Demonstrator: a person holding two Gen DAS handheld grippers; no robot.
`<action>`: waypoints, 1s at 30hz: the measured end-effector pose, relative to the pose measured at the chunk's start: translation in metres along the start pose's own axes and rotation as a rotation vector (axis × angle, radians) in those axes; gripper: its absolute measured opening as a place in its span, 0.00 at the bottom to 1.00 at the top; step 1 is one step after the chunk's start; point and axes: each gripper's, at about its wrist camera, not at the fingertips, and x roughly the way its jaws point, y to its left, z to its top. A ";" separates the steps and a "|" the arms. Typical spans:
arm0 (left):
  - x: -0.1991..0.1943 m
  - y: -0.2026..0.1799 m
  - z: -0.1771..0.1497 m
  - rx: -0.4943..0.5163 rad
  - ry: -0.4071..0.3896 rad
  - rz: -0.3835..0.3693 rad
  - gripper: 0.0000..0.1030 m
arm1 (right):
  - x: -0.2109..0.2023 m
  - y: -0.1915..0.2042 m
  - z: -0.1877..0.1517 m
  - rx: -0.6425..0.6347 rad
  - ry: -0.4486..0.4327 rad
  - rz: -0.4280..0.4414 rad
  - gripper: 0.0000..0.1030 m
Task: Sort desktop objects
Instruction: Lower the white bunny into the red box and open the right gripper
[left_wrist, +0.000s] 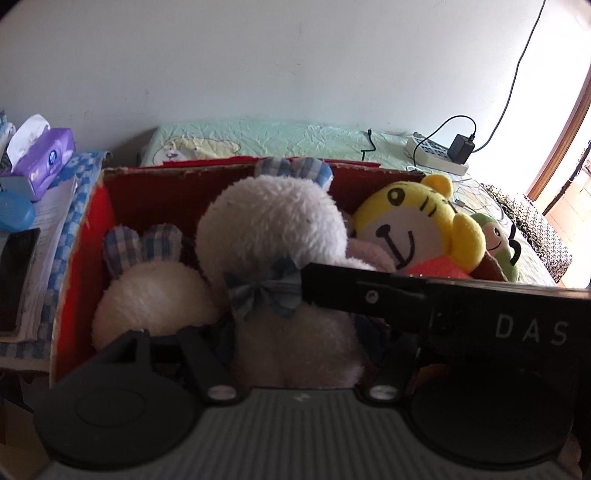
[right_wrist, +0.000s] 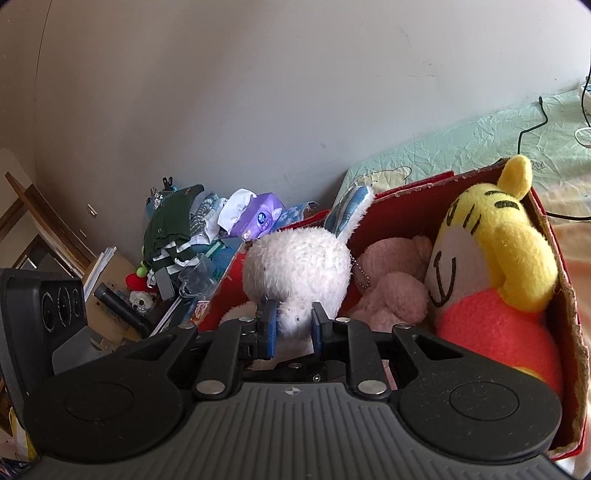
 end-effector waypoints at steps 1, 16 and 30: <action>0.001 0.000 0.000 -0.001 0.003 0.001 0.66 | 0.003 0.000 0.000 0.001 0.010 -0.002 0.20; 0.011 -0.005 -0.001 0.037 0.029 0.034 0.81 | 0.026 -0.009 0.000 0.009 0.081 -0.052 0.22; -0.006 -0.014 0.001 0.040 0.025 0.081 0.89 | -0.001 -0.009 -0.003 0.068 0.033 -0.035 0.32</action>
